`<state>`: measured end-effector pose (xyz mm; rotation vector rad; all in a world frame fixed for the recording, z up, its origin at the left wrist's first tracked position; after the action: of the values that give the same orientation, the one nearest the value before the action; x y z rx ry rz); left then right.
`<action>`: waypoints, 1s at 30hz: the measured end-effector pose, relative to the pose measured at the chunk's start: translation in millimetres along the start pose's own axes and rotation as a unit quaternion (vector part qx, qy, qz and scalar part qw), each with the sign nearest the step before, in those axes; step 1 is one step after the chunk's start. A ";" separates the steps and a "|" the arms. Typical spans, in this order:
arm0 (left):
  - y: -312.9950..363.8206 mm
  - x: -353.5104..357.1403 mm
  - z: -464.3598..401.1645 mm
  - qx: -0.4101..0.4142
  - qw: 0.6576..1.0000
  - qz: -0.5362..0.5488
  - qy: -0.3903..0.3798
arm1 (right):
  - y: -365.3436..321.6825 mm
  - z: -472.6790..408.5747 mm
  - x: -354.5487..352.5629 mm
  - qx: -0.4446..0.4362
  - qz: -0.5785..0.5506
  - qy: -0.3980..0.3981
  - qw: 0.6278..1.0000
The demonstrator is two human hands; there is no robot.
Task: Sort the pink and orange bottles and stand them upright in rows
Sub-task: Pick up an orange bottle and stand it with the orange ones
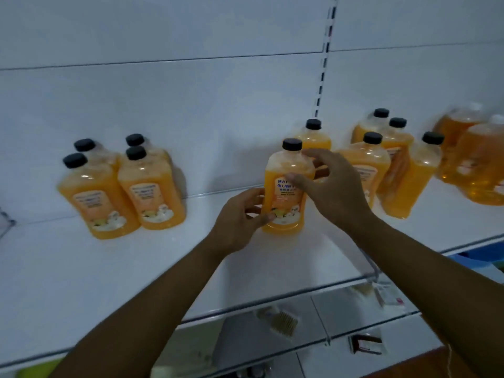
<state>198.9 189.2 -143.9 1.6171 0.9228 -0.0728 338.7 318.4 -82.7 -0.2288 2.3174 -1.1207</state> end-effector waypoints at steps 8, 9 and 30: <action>-47.4 -55.3 8.6 -0.034 0.992 -0.053 0.108 | -26.2 -27.5 90.9 -0.026 -0.024 -0.057 0.998; -53.0 -57.6 8.3 -0.038 0.990 -0.058 0.124 | -27.1 -30.0 100.6 -0.028 -0.024 -0.065 0.997; -61.8 -64.9 10.0 -0.132 0.972 0.008 0.195 | -23.6 -65.5 183.3 -0.077 -0.061 -0.084 0.992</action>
<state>122.4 145.3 -163.0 1.4111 1.1637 0.3779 148.2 278.4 -105.7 -0.5097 2.2642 -0.9416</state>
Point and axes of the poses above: each hand's wrist, its own z-axis away from the middle knuckle, its own x-axis out of the palm, y = z × x, the point moved 1 cm from there along -z, towards the middle knuckle, and after that the axes turned 8 degrees about -z, right-handed, at the moved point
